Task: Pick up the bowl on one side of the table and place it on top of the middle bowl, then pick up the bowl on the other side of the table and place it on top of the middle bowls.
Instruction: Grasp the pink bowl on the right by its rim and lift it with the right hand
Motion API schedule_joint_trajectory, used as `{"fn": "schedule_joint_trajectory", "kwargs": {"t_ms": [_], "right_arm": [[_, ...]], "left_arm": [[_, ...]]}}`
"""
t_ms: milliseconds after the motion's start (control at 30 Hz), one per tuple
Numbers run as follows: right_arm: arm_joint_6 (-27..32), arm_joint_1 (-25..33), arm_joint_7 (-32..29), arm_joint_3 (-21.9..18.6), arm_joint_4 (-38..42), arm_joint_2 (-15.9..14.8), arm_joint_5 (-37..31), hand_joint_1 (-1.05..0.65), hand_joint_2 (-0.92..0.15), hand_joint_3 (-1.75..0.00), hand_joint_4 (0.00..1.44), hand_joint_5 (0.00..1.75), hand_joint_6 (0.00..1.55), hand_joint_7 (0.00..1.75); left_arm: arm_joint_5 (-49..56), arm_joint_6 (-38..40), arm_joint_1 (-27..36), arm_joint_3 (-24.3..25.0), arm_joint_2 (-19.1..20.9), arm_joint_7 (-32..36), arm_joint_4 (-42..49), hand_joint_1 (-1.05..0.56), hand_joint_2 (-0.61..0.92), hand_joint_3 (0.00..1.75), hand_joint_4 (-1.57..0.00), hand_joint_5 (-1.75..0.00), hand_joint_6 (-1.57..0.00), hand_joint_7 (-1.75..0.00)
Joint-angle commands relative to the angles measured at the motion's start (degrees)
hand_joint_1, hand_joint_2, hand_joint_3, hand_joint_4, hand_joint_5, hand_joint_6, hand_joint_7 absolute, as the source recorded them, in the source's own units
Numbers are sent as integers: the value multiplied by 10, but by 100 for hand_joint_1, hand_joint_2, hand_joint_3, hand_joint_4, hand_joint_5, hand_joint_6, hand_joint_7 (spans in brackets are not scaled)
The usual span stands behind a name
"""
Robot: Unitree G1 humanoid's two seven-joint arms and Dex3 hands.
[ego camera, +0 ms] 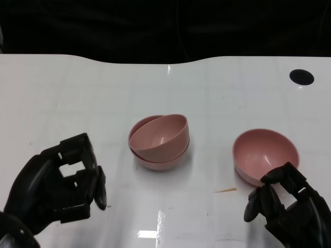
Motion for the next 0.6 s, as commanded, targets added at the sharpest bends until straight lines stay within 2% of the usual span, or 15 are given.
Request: {"fn": "schedule_joint_trajectory", "kwargs": {"t_ms": [33, 233, 300, 367, 467, 500, 533, 600], "right_arm": [[-15, -2, 5, -6, 0, -7, 3, -4, -76, -87, 74, 175, 51, 170], [-71, -5, -5, -7, 12, -5, -35, -4, -76, -81, 74, 175, 53, 168], [-104, -9, -12, -8, 20, -4, -53, -2, -74, -83, 76, 175, 55, 166], [-173, -16, -34, -11, 38, 0, -95, 0, -70, -86, 77, 174, 59, 159], [-290, -27, -85, -17, 70, 0, -175, 3, -66, -96, 77, 167, 66, 145], [-327, -31, -103, -19, 80, -7, -209, 4, -66, -98, 77, 165, 67, 141], [-364, -36, -140, -26, 85, -22, -274, 4, -66, -99, 77, 162, 68, 136], [-439, -52, -215, -43, 98, -55, -409, -7, -71, -88, 78, 154, 83, 101]], "left_arm": [[-19, 39, 27, 24, 21, -15, -22, 19, 72, 143, -86, -175, -67, -175], [-65, 115, 55, 52, 17, -6, -50, 20, 87, 139, -87, -175, -67, -175], [-80, 142, 58, 60, 16, 4, -59, 18, 91, 136, -87, -175, -66, -175], [-87, 163, 59, 65, 18, 6, -63, 18, 92, 136, -86, -175, -65, -175], [-90, 178, 55, 69, 21, -1, -58, 19, 92, 139, -86, -175, -64, -175], [-87, 179, 53, 69, 21, -4, -55, 19, 92, 140, -86, -175, -63, -175], [-84, 179, 51, 69, 21, -10, -47, 20, 92, 140, -86, -175, -63, -175], [-83, 180, 45, 68, 24, -26, -27, 21, 92, 145, -88, -175, -64, -175]]}}
